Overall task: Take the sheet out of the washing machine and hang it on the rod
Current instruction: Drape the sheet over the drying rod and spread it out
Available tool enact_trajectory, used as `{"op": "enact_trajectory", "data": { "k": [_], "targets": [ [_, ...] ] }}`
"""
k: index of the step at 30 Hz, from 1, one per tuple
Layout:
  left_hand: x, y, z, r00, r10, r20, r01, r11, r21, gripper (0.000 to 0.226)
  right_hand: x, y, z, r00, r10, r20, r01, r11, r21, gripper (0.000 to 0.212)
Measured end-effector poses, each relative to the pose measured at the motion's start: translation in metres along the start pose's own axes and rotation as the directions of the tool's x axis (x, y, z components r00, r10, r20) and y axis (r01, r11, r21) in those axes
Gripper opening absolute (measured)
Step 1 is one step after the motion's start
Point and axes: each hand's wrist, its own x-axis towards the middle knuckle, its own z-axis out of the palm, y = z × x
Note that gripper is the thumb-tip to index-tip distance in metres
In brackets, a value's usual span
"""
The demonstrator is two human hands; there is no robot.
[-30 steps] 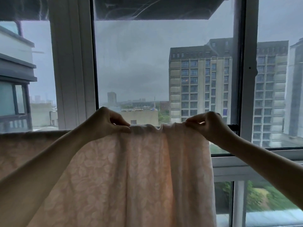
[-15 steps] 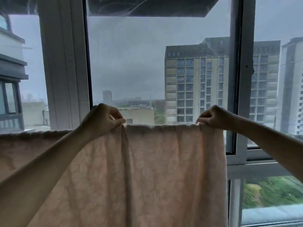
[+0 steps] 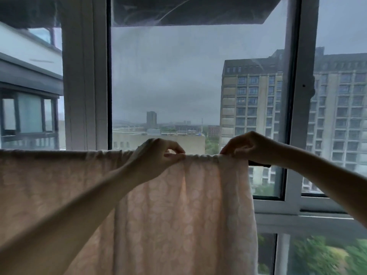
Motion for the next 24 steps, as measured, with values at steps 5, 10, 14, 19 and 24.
{"op": "enact_trajectory", "data": {
  "k": [5, 10, 14, 19, 24],
  "targets": [
    [0.006, 0.032, 0.025, 1.0, 0.026, -0.012, -0.027, 0.998, -0.049, 0.01, -0.013, 0.016, -0.01, 0.984, -0.133, 0.12, 0.131, 0.991, 0.032, 0.048],
    [0.002, 0.042, 0.024, 0.99, -0.075, -0.122, 0.069, 0.996, -0.056, 0.005, -0.016, 0.019, -0.011, 0.941, -0.248, 0.228, 0.269, 0.961, -0.063, 0.06],
    [-0.003, 0.044, 0.019, 0.98, -0.099, -0.172, 0.105, 0.994, 0.029, 0.006, -0.016, 0.019, -0.008, 0.91, -0.323, 0.259, 0.356, 0.93, -0.092, 0.074],
    [-0.006, 0.044, 0.017, 0.964, -0.126, -0.233, 0.144, 0.988, 0.063, 0.007, -0.017, 0.027, 0.004, 0.884, -0.457, 0.099, 0.467, 0.869, -0.162, 0.045],
    [-0.006, 0.041, 0.011, 0.949, -0.155, -0.273, 0.192, 0.975, 0.114, 0.006, -0.009, 0.028, 0.003, 0.879, -0.436, -0.192, 0.431, 0.9, -0.068, 0.016]
  ]
}}
